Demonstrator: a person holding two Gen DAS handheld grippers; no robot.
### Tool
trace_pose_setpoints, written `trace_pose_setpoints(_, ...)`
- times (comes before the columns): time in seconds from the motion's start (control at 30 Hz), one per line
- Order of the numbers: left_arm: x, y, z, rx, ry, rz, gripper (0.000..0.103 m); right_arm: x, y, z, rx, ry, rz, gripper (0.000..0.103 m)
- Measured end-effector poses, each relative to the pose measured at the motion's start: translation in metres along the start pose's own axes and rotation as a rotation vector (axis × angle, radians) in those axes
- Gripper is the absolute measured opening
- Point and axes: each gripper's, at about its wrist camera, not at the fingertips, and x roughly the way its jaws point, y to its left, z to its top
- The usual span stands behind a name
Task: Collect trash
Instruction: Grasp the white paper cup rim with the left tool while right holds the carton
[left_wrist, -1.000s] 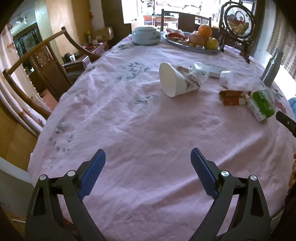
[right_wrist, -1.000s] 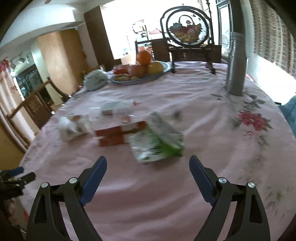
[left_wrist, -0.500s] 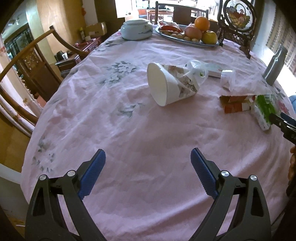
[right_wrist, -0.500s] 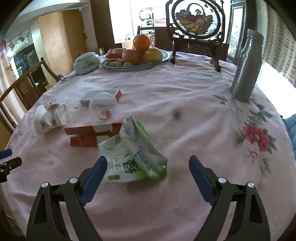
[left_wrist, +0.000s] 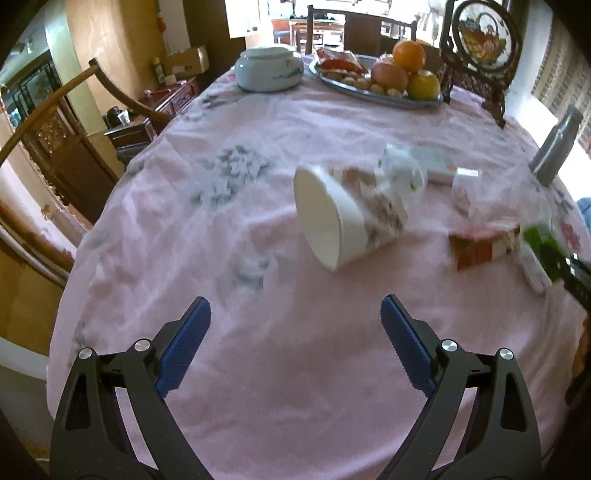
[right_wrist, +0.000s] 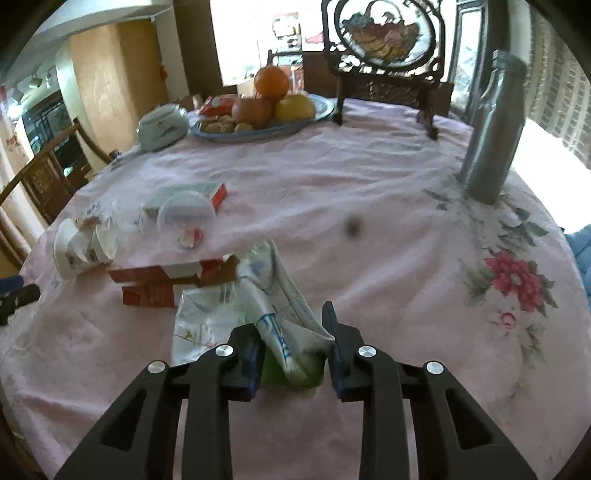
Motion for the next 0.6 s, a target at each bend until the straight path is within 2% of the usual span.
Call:
trace_pose_setpoints(0.2,0.018,0.001,0.028,-0.027,0.007,-0.061,0.09,-0.02,-0.003,-0.006,0.072,-0.068,0.066,0.028)
trace_pose_setpoints(0.43,0.046,-0.012,0.047,-0.031,0.046,-0.084,0.088,-0.001,-0.005,-0.011,0.089,-0.007,0.141,0.028)
trace_pose_setpoints(0.6,0.053,-0.023,0.054,-0.004,0.058,-0.091,0.074,0.002,-0.005,-0.013,0.087,0.007,0.16,0.028)
